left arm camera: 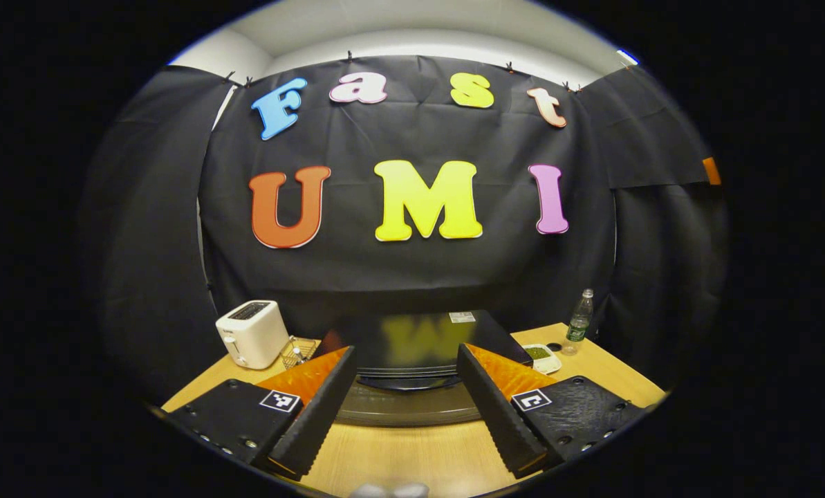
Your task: Open the electric oven with the left hand, put the food in, and close the electric oven.
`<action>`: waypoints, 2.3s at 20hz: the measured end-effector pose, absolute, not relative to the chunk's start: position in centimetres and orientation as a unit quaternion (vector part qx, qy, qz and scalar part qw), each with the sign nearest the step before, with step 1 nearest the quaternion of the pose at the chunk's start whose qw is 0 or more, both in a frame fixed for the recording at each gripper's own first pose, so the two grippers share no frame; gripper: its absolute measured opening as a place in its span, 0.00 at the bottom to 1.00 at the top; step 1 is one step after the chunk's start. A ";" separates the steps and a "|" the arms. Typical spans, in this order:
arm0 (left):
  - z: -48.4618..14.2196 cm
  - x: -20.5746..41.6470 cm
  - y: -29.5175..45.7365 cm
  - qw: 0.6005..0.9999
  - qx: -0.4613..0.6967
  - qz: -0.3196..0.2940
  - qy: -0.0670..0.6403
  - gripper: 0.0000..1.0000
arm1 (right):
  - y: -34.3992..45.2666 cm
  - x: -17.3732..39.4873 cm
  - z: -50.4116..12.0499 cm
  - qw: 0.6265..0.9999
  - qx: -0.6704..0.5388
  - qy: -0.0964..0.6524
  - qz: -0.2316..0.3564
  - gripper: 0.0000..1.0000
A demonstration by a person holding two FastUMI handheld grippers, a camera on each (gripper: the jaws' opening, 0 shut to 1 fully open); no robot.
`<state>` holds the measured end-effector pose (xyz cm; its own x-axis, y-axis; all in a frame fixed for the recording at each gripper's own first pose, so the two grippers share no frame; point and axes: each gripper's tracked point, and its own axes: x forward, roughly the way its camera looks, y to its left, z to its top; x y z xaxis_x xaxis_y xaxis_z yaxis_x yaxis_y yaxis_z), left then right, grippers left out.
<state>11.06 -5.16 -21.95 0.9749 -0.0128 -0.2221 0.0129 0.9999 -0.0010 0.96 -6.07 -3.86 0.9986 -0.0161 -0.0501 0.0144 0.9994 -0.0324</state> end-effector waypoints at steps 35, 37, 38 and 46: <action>-35.4 5.1 -4.7 0.975 0.003 0.002 0.224 0.98 | -5.4 1.4 -9.0 0.995 -0.039 0.086 0.039 0.96; -36.2 4.1 -4.8 0.973 0.003 0.004 0.233 0.98 | -5.4 0.9 -9.7 0.994 -0.036 0.094 0.041 0.96; -36.5 3.7 -4.7 0.972 0.002 0.004 0.234 0.98 | -5.5 0.7 -10.1 0.994 -0.036 0.098 0.041 0.96; -40.9 0.4 -5.0 0.957 -0.029 0.007 0.288 0.98 | -5.9 0.0 -12.5 0.991 -0.033 0.122 0.044 1.00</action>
<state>0.42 -5.05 -40.92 0.8335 -0.0027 -0.5525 -0.0311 0.9982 -0.0518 -0.03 -5.88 -12.53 0.9664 0.0798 -0.2443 -0.0960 0.9939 -0.0549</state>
